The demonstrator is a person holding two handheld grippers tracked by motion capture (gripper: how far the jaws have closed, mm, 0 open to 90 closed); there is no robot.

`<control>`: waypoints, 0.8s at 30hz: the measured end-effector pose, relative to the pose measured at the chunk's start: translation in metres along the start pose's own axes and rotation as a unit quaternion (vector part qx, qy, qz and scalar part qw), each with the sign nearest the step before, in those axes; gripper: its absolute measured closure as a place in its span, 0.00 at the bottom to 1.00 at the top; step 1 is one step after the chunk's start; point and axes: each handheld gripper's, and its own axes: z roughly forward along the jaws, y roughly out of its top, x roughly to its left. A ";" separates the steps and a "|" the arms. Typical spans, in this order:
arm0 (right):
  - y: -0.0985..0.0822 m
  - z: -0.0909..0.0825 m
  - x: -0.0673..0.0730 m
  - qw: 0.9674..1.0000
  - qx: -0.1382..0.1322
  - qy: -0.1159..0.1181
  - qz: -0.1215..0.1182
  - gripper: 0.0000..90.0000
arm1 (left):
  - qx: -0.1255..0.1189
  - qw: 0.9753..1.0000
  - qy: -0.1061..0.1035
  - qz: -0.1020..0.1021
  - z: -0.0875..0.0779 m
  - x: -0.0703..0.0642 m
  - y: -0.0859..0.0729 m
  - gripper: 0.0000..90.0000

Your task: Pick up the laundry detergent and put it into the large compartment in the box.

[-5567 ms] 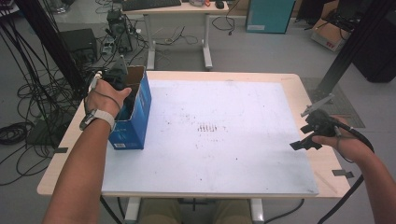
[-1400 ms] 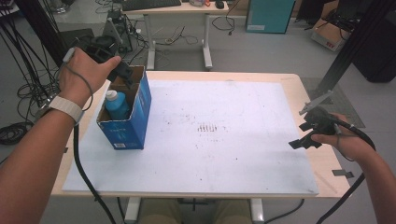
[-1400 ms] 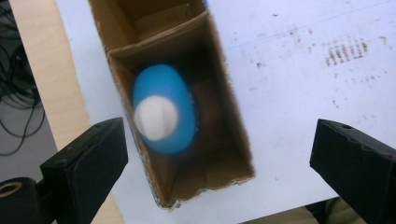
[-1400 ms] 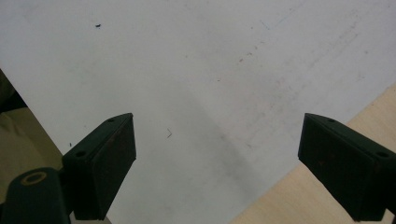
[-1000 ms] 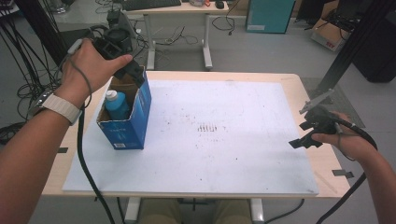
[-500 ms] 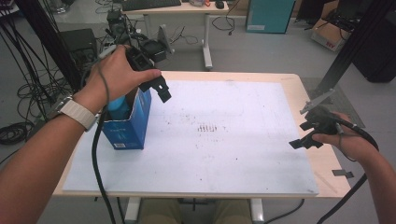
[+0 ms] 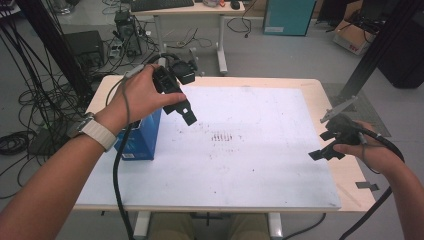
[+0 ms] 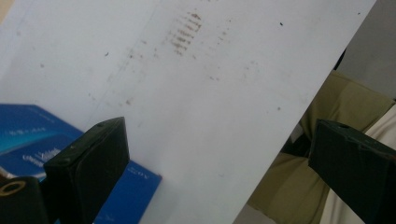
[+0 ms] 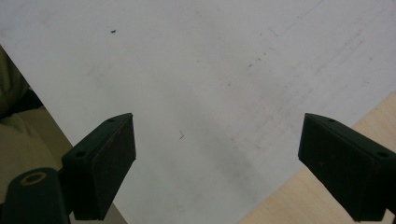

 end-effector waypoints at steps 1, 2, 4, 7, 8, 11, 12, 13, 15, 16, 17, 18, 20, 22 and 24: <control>0.000 0.000 0.000 1.000 0.000 0.000 0.000 0.12 | -0.001 1.000 -0.001 0.007 0.002 -0.002 0.001 0.06; 0.001 0.000 0.000 1.000 -0.001 0.001 0.001 0.12 | -0.002 1.000 0.000 0.014 0.004 -0.003 0.002 0.06; 0.001 0.000 0.000 1.000 -0.002 0.001 0.002 0.12 | -0.003 0.999 0.002 0.034 0.011 -0.009 0.004 0.06; 0.000 0.001 0.000 1.000 -0.002 0.001 0.002 0.12 | -0.001 0.998 0.006 0.058 0.019 -0.016 0.006 0.06; 0.000 0.001 0.000 1.000 -0.002 0.001 0.002 0.12 | -0.001 0.998 0.006 0.063 0.022 -0.019 0.006 0.07; 0.000 0.002 0.000 1.000 -0.001 0.001 0.001 0.12 | 0.007 0.997 0.000 0.073 0.032 -0.023 0.005 0.07; 0.000 0.002 0.000 1.000 -0.001 0.002 0.002 0.12 | 0.012 0.997 0.002 0.076 0.035 -0.024 0.005 0.07; 0.000 0.002 0.000 1.000 -0.001 0.002 0.002 0.12 | 0.012 0.997 -0.001 0.077 0.037 -0.024 0.004 0.07; -0.001 0.003 0.000 1.000 -0.001 0.002 0.001 0.12 | 0.014 0.996 0.002 0.083 0.041 -0.026 0.001 0.07; -0.001 0.003 0.000 1.000 -0.001 0.002 0.001 0.12 | 0.016 0.996 0.003 0.086 0.041 -0.027 0.001 0.07; -0.001 0.003 0.000 1.000 0.000 0.002 0.001 0.12 | 0.015 0.996 0.004 0.090 0.042 -0.029 0.000 0.07; 0.000 0.004 0.000 1.000 0.000 0.002 0.002 0.12 | 0.015 0.996 0.003 0.092 0.042 -0.030 0.000 0.07; 0.000 0.004 0.001 1.000 0.001 0.002 0.002 0.12 | 0.019 0.995 -0.001 0.097 0.042 -0.032 0.000 0.07; 0.001 0.005 0.001 1.000 0.000 0.004 0.004 0.12 | 0.023 0.995 0.000 0.101 0.042 -0.034 0.001 0.07; 0.001 0.006 0.002 1.000 -0.001 0.004 0.004 0.12 | 0.026 0.994 0.002 0.104 0.044 -0.034 0.002 0.07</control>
